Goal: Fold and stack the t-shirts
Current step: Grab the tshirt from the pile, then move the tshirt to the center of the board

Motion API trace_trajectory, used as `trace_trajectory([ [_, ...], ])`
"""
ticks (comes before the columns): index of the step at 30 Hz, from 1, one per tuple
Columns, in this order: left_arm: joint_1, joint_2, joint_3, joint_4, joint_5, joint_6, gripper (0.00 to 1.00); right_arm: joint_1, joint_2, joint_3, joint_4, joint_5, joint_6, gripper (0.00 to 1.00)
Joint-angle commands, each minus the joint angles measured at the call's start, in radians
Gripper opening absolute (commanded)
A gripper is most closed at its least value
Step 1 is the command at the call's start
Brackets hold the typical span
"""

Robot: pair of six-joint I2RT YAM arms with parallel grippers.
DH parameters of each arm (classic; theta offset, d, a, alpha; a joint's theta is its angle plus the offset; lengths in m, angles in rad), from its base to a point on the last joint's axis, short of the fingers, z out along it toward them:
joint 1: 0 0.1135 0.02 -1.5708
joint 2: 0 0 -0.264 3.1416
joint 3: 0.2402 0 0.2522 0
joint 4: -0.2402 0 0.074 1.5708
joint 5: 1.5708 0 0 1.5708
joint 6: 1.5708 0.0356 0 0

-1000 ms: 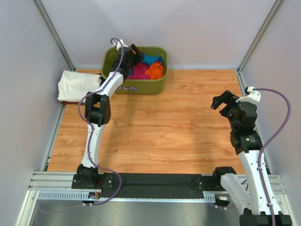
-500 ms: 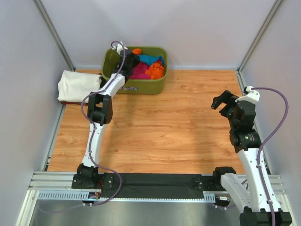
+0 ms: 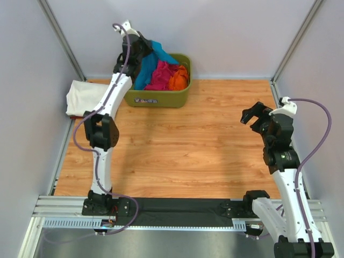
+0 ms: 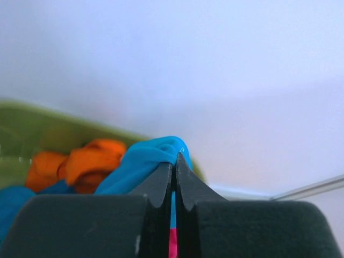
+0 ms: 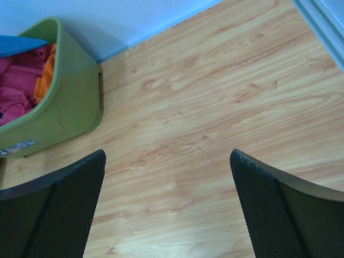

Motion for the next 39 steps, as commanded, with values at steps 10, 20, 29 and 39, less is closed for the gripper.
trace_trajectory([
  [10, -0.001, -0.473, 0.138, -0.082, 0.007, 0.180, 0.00, 0.002, -0.077, 0.140, -0.061, -0.033, 0.007, 1.00],
  [20, -0.062, -0.821, -0.011, -0.396, 0.226, 0.275, 0.00, 0.003, -0.069, 0.171, -0.090, -0.108, 0.028, 1.00],
  [29, -0.477, -1.144, -0.513, -0.619, -0.091, 0.350, 0.00, 0.003, -0.057, 0.097, -0.112, -0.168, 0.041, 1.00],
  [39, -0.866, -0.963, -1.011, -0.455, -0.268, 0.092, 0.00, 0.003, -0.113, 0.000, -0.210, -0.130, 0.085, 1.00],
])
